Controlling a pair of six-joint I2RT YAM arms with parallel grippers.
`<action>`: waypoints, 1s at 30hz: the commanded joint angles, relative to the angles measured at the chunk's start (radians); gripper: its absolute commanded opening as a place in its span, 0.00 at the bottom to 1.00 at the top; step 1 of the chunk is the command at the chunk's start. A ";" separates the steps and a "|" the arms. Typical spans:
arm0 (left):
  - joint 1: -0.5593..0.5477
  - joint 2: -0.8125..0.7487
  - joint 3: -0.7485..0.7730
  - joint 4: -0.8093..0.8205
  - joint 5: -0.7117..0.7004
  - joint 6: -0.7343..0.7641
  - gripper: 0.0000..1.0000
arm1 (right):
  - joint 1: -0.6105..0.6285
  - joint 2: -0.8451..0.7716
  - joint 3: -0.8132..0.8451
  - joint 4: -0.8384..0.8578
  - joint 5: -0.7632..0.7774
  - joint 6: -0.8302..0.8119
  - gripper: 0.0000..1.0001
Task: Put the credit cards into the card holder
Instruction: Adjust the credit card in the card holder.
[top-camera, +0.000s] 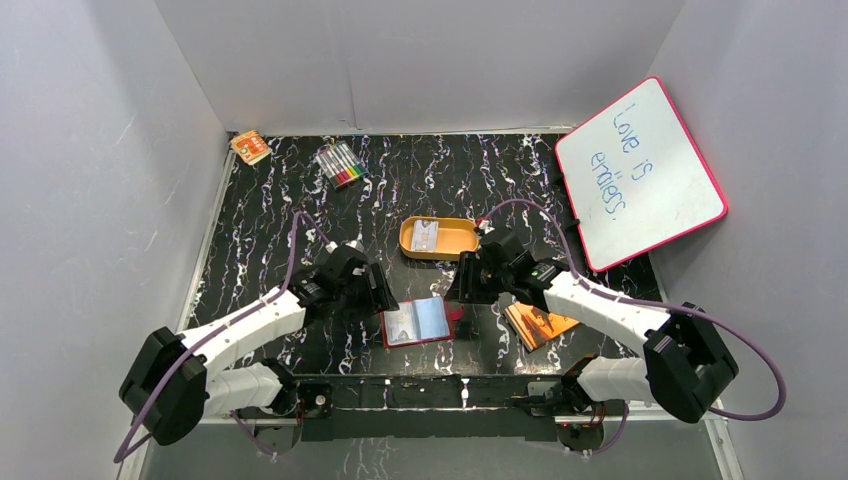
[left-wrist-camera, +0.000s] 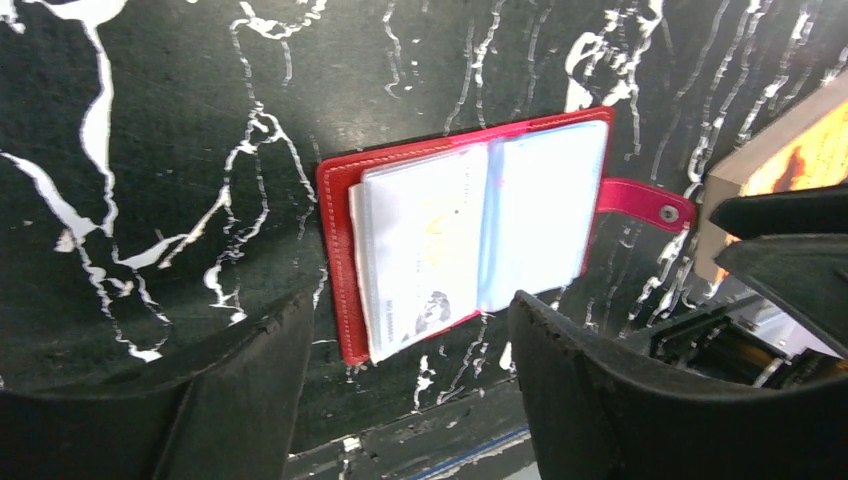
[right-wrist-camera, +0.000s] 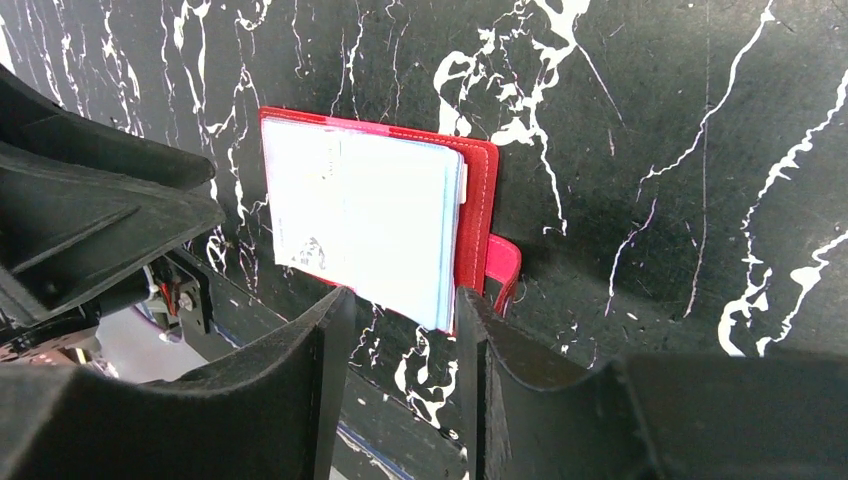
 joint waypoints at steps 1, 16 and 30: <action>0.001 -0.034 0.024 0.054 0.059 0.019 0.65 | 0.014 0.013 0.041 0.034 -0.003 -0.040 0.49; 0.002 0.214 -0.033 0.265 0.179 -0.009 0.11 | 0.014 -0.004 0.033 0.054 0.019 -0.032 0.43; 0.002 0.061 0.019 0.077 0.069 0.034 0.18 | 0.009 -0.009 0.139 0.065 0.154 -0.093 0.54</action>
